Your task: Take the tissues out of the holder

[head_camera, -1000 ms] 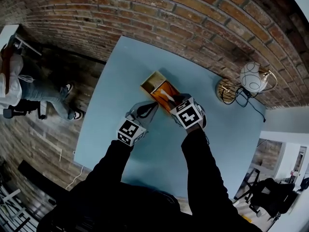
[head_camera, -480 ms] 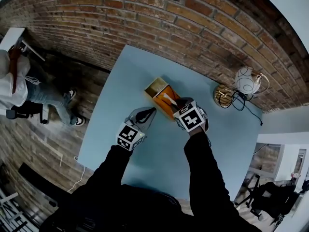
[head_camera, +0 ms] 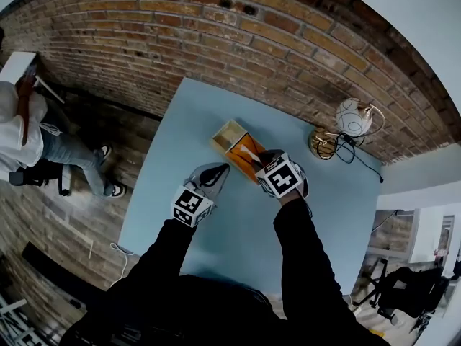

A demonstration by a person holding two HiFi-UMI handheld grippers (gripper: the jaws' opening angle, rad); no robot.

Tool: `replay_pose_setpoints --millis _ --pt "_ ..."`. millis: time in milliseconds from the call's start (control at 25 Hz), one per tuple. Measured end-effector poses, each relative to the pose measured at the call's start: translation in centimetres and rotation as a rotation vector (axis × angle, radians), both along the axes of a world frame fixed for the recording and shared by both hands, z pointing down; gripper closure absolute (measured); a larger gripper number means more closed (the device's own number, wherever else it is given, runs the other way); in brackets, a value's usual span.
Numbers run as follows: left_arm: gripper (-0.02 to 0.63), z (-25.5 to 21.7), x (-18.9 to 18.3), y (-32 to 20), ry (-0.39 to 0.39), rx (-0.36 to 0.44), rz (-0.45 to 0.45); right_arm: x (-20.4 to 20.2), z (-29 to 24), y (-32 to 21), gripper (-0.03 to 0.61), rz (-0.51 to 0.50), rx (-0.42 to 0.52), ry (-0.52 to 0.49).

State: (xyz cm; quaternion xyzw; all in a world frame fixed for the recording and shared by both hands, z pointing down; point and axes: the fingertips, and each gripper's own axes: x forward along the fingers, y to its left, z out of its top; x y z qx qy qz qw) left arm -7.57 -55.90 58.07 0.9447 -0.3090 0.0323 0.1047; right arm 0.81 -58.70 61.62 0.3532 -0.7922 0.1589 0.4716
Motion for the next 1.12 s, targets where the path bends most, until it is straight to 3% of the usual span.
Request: replay_pose_setpoints --millis 360,560,880,1120 --pt "0.604 -0.4 0.0 3.4 -0.011 0.000 0.025 -0.7 -0.3 4.4 0.469 -0.009 0.007 0.002" --pt "0.604 0.8 -0.5 6.1 -0.011 -0.039 0.040 -1.3 0.6 7.5 0.469 -0.005 0.010 -0.003" --pt "0.604 3.4 -0.4 9.6 -0.072 -0.048 0.071 -2.4 2.8 11.2 0.468 -0.008 -0.004 -0.047" --pt "0.604 6.8 -0.3 11.7 -0.118 -0.103 0.112 -3.0 5.6 13.3 0.468 0.003 -0.031 -0.059"
